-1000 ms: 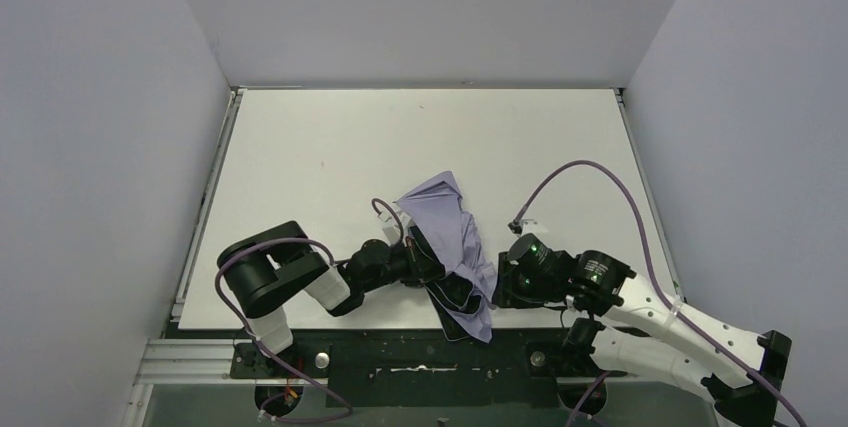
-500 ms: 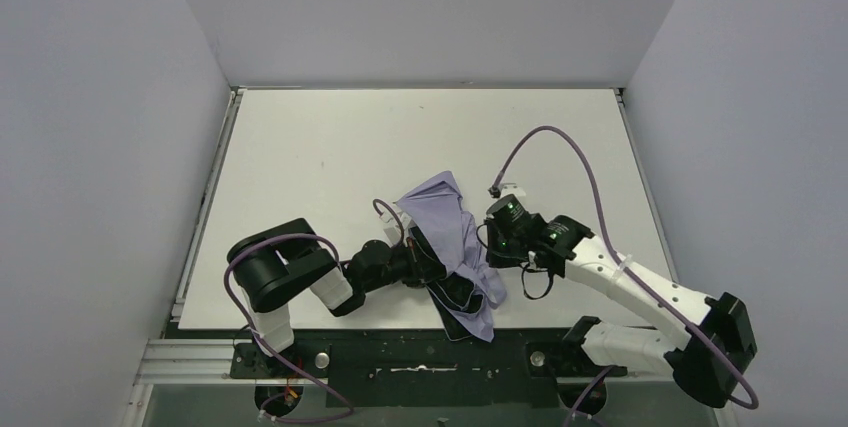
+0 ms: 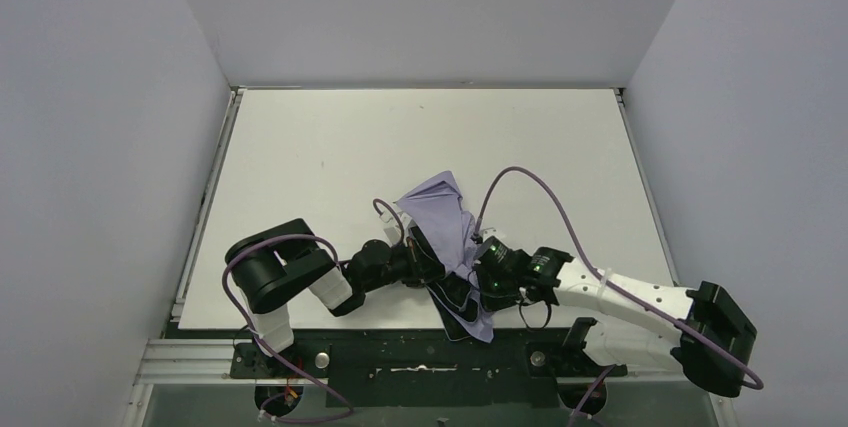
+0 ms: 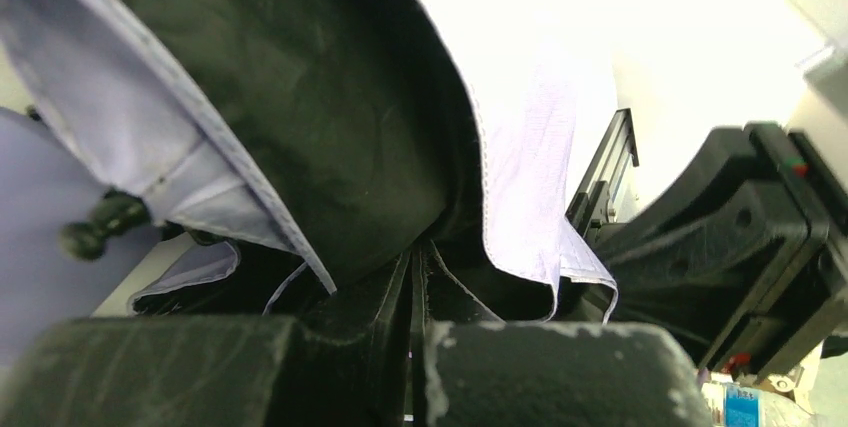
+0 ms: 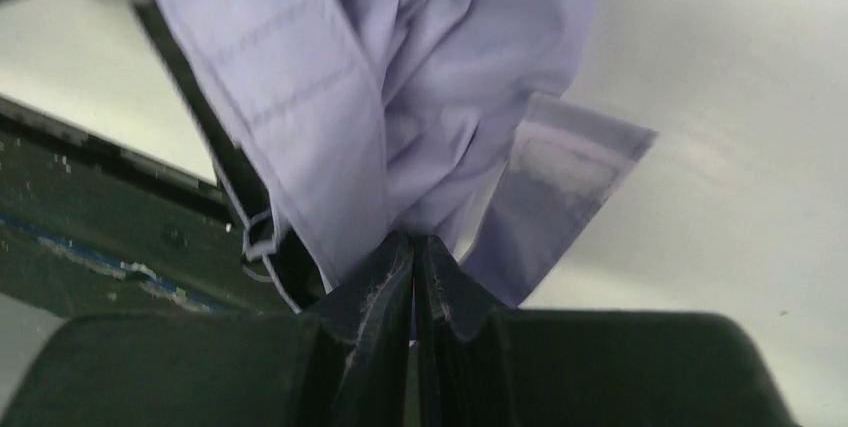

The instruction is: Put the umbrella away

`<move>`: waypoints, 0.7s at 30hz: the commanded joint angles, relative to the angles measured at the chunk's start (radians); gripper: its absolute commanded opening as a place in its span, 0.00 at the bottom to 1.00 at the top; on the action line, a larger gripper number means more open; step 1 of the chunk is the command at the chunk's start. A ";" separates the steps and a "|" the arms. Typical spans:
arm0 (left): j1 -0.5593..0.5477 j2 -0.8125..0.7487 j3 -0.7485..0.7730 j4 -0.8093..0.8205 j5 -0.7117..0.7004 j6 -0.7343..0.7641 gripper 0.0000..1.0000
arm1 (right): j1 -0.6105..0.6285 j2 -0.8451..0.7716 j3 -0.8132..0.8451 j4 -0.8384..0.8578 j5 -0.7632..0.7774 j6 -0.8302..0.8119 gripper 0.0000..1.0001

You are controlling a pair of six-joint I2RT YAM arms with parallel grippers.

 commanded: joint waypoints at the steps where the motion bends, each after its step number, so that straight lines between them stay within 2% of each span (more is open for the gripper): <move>1: 0.006 -0.017 0.007 0.008 0.000 0.014 0.00 | 0.087 -0.102 -0.035 -0.016 -0.011 0.116 0.06; 9: 0.009 -0.014 0.011 0.009 0.006 0.020 0.00 | 0.162 -0.155 -0.059 -0.032 -0.113 0.145 0.06; 15: 0.015 -0.016 0.006 0.014 0.012 0.035 0.00 | 0.261 -0.218 -0.028 -0.160 -0.053 0.209 0.07; 17: 0.015 -0.015 0.009 0.015 0.022 0.047 0.00 | 0.267 -0.245 -0.008 -0.207 -0.028 0.211 0.11; 19: 0.015 -0.015 0.010 0.011 0.033 0.057 0.00 | 0.267 -0.264 0.042 -0.272 0.047 0.208 0.20; 21: 0.016 -0.011 0.011 0.006 0.037 0.062 0.00 | 0.268 -0.295 0.137 -0.354 0.246 0.229 0.29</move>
